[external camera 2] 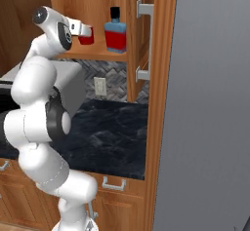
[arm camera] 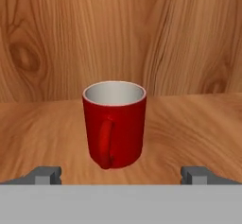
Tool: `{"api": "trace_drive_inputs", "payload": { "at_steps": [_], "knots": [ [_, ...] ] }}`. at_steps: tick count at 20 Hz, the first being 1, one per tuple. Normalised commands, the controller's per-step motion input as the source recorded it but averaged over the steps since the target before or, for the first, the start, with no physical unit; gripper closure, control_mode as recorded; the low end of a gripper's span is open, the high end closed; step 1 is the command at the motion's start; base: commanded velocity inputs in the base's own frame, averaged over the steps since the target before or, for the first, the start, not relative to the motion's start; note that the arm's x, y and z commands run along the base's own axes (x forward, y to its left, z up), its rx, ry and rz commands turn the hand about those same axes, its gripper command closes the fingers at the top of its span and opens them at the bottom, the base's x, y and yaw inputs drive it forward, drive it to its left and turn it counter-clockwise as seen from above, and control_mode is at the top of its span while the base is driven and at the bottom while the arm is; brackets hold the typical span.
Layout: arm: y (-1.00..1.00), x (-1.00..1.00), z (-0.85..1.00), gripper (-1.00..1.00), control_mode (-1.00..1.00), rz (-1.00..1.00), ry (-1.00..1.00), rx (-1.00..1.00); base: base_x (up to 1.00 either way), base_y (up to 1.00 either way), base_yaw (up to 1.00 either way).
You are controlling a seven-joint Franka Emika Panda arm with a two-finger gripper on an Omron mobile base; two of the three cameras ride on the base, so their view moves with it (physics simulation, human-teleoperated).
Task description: Open the cabinet directly in front. Then move the liquor and the mug to the dining counter with the jar on it.
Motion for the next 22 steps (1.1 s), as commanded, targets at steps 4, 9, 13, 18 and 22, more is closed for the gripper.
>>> {"api": "trace_drive_inputs", "payload": {
  "at_steps": [4,9,13,18,22],
  "knots": [
    [0.0,0.34,0.0,-1.0,-1.0,0.0,0.04,0.0,0.0,0.0,0.0],
    [0.0,0.3,-0.04,-1.0,-1.0,0.0,0.0,0.0,0.0,0.0,0.0],
    [0.01,0.21,-0.09,-1.0,-1.0,0.0,0.0,0.0,0.0,0.0,0.0],
    [0.01,0.09,-0.11,-1.0,-1.0,0.0,0.0,0.0,0.0,0.0,0.0],
    [0.01,0.11,-0.06,-1.0,-1.0,0.0,0.0,0.0,0.0,0.0,0.0]
  ]
}}
